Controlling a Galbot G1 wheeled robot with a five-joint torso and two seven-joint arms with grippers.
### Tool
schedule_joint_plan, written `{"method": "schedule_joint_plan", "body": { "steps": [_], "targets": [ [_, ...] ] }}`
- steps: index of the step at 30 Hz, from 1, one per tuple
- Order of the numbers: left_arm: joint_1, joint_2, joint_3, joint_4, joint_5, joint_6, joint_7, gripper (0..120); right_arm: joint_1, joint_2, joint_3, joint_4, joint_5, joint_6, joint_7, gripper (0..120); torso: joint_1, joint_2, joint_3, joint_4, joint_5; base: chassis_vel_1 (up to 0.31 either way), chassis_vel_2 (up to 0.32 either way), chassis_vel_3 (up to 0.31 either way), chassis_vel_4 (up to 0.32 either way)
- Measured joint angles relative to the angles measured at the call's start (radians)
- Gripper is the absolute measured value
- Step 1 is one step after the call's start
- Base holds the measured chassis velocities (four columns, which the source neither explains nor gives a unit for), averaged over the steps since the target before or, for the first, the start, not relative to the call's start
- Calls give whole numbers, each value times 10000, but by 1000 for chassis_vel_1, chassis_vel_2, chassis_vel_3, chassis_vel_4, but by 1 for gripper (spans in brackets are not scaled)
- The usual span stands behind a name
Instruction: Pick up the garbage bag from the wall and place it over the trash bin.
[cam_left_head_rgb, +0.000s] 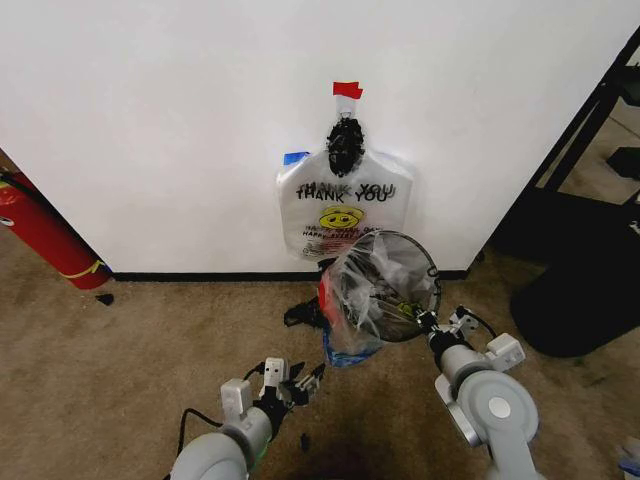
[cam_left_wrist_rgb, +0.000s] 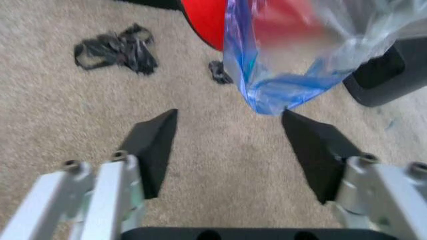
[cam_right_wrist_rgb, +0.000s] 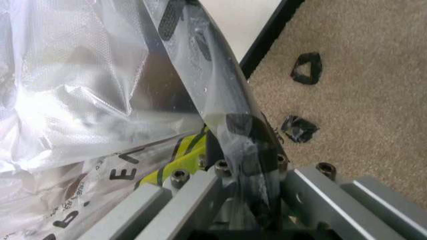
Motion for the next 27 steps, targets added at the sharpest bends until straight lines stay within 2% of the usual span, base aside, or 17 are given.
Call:
{"method": "schedule_joint_plan", "body": {
  "steps": [1,2,7,9,14,16,20,22,25,27],
  "targets": [
    [0,0,0,0,0,0,0,70,0,0,0,0,0,0,0,0,0,0,0,0,0,0,0,0,0],
    [37,15,-135,-230,-56,-10,-184,77,-42,-15,-27,13,-245,13,-85,0,0,0,0,0,-1,0,0,0,0],
    [-46,179,-667,-1167,-421,245,-540,94,-295,-9,-219,18,-1179,149,-510,0,0,0,0,-2,0,0,0,0,0],
    [-87,244,-721,-1304,-422,331,-563,92,-331,-9,-265,17,-1377,181,-579,0,0,0,0,-1,2,0,0,0,0],
    [-266,595,-794,-1906,-412,398,-653,71,-457,-79,-493,-123,-2609,400,-856,0,0,0,0,-1,1,0,0,0,0],
    [-286,624,-794,-1963,-419,410,-674,68,-472,-92,-512,-150,-2800,434,-893,0,0,0,0,0,1,0,0,0,0],
    [-482,864,-752,-2333,-507,480,-732,49,-531,-202,-616,-344,-3850,707,-1101,0,0,0,0,-1,1,0,0,0,0],
    [-643,996,-711,-2474,-604,652,-751,41,-528,-234,-679,-407,-4235,850,-1165,0,0,0,0,-1,1,0,0,0,0],
    [-838,1114,-655,-2585,-801,879,-797,34,-510,-250,-735,-433,-4517,951,-1208,0,0,0,0,-1,0,0,0,0,0],
    [-1060,1255,-590,-2673,-1019,1130,-828,24,-494,-256,-841,-433,-4837,1044,-1265,0,0,0,0,-1,1,0,0,0,0]
  ]
}}
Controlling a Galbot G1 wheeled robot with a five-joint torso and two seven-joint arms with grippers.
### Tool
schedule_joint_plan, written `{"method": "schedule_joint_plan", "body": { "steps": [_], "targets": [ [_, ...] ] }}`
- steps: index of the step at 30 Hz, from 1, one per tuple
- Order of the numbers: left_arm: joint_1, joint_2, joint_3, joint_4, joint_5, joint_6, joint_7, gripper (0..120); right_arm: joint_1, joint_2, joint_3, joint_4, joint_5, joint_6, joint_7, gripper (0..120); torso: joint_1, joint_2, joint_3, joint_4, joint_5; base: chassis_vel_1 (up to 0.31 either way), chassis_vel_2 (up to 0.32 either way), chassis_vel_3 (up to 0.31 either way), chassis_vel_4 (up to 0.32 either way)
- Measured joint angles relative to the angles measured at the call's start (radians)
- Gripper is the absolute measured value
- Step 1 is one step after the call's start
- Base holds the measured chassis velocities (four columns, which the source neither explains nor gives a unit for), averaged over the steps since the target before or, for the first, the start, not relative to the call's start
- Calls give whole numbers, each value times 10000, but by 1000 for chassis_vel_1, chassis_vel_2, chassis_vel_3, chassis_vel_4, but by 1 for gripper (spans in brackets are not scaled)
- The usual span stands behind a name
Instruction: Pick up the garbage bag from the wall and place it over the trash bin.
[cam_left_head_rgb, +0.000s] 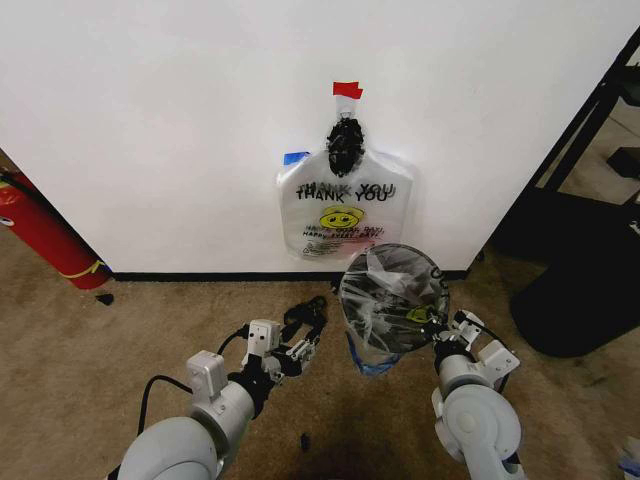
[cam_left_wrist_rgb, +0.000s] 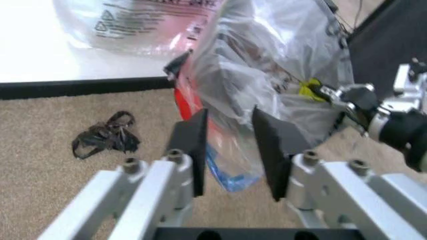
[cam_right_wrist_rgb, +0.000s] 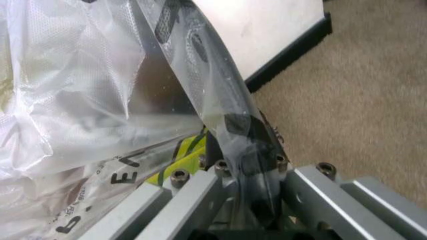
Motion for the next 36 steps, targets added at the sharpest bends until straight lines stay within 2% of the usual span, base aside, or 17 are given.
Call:
{"method": "schedule_joint_plan", "body": {
  "steps": [1,3,5,7,9,10,14,16,20,22,28,36],
  "targets": [
    [-84,65,15,-55,-98,113,-22,19,10,-11,-76,-5,-173,53,-52,0,0,0,0,-1,0,0,0,0,0],
    [-142,105,28,-88,-177,179,-42,18,14,-20,-118,-10,-275,86,-86,0,0,0,0,0,0,0,0,0,0],
    [-302,194,76,-139,-378,307,-90,7,10,-33,-205,-17,-515,166,-171,0,0,0,0,3,0,0,0,0,0],
    [-1270,415,460,-183,-1281,704,-372,0,-37,-51,-406,-51,-1095,337,-324,0,0,0,0,2,0,0,0,0,0],
    [-2333,478,855,-104,-2033,1010,-618,0,-67,-59,-505,-59,-1377,406,-384,0,0,0,0,-2,0,0,0,0,0],
    [-2333,478,855,-104,-2033,1010,-618,0,-67,-59,-505,-59,-1377,406,-384,0,0,0,0,-2,0,0,0,0,0],
    [-3911,438,1678,146,-2975,1489,-1161,0,-88,-50,-610,-70,-1706,463,-440,0,0,0,1,1,1,0,0,0,0],
    [-4210,392,1898,224,-3090,1550,-1327,0,-99,-43,-634,-76,-1843,493,-489,0,0,0,1,0,0,0,0,0,0],
    [-5810,1,3267,754,-3829,1973,-2242,0,-176,-34,-721,-33,-2349,629,-635,0,0,0,1,4,1,0,0,0,0],
    [-6605,-322,4073,1138,-4237,2102,-2779,0,-235,-45,-691,23,-2471,677,-642,0,0,0,1,-3,0,0,0,0,0],
    [-7432,-958,4894,1918,-4615,2223,-3493,0,-303,-132,-745,51,-2731,736,-698,0,0,0,1,0,2,0,0,0,0],
    [-7971,-1606,5616,2790,-4177,1903,-4037,0,-330,-173,-999,-52,-3253,832,-811,0,0,0,1,3,1,0,0,0,0]
  ]
}}
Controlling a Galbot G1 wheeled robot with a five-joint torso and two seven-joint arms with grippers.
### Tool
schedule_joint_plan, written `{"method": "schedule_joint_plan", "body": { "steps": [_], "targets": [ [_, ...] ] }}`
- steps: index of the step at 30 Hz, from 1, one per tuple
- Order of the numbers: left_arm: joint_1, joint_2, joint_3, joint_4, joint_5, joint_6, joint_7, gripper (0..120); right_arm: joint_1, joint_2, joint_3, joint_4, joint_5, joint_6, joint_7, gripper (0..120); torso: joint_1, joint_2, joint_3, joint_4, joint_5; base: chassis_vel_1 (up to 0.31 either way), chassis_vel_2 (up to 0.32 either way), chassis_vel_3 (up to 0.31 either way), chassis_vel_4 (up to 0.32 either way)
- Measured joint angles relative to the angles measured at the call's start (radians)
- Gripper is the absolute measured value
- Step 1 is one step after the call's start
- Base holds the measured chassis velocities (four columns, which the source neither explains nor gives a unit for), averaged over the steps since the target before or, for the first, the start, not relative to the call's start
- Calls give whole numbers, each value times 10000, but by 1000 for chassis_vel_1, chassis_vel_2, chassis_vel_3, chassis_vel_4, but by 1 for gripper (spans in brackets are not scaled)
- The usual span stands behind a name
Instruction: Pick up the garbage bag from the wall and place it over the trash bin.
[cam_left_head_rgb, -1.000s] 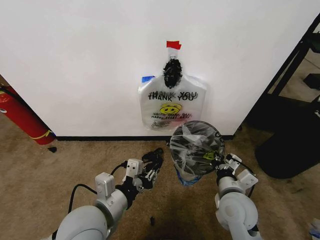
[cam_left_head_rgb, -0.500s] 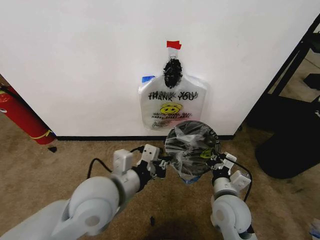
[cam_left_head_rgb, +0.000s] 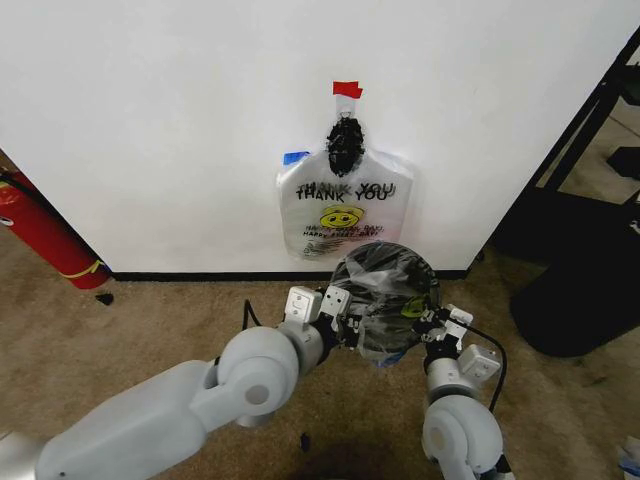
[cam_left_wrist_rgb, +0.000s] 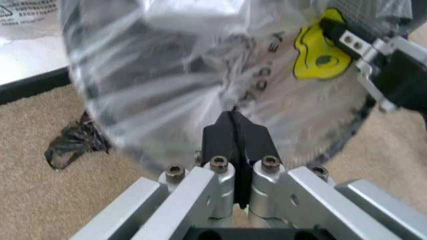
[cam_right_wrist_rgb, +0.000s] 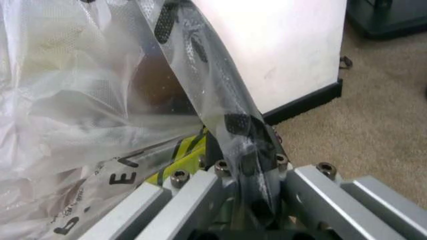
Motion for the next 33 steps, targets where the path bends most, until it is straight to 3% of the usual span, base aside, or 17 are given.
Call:
{"method": "schedule_joint_plan", "body": {
  "steps": [9,26,28,33],
  "targets": [
    [-983,-1255,1060,1442,36,11,-454,0,-132,123,55,80,-336,128,-81,0,0,0,-1,-5,2,0,0,0,0],
    [-1347,-2432,1832,3160,254,96,-774,0,-329,9,42,319,-467,204,-244,0,0,0,-1,-2,0,0,0,0,0],
    [-1516,-2787,1972,3766,287,82,-829,0,-411,1,8,383,-545,240,-337,0,0,0,-1,-2,1,0,0,0,0],
    [-1568,-3028,2034,4240,322,60,-835,0,-473,-37,1,501,-543,245,-408,0,0,0,-1,-2,1,0,0,0,0]
  ]
}}
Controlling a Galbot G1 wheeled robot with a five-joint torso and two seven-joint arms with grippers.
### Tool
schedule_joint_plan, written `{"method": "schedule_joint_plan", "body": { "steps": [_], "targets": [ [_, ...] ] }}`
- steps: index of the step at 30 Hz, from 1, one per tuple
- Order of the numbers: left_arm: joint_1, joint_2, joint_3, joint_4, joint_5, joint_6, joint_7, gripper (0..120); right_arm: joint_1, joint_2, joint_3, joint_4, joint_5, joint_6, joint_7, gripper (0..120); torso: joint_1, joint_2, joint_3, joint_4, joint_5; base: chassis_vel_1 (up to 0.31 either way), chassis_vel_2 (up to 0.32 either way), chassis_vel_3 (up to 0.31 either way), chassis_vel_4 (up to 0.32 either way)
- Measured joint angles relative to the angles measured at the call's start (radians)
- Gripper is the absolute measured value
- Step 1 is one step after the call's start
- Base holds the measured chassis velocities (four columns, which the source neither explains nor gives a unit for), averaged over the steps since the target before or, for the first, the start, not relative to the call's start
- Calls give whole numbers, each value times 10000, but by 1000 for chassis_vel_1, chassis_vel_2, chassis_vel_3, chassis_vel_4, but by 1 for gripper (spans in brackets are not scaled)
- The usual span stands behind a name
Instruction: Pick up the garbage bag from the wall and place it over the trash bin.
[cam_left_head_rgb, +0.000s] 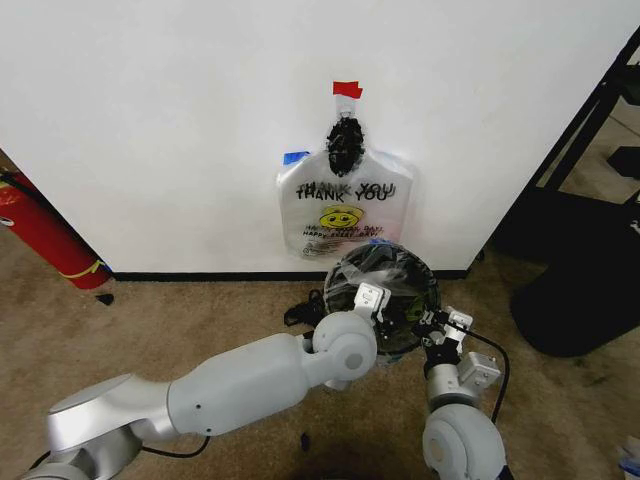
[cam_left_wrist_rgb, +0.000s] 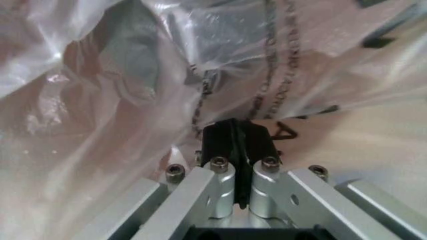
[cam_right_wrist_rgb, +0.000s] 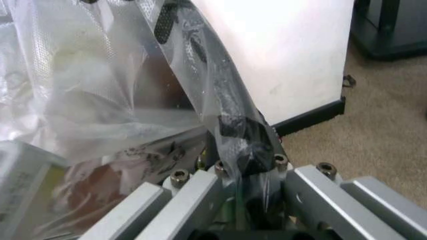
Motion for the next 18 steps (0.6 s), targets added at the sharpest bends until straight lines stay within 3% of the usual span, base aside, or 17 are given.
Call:
{"method": "schedule_joint_plan", "body": {
  "steps": [18],
  "targets": [
    [-276,-675,42,1592,434,-253,268,0,-199,-68,-298,225,26,3,-232,0,0,0,0,0,0,0,0,0,0]
  ]
}}
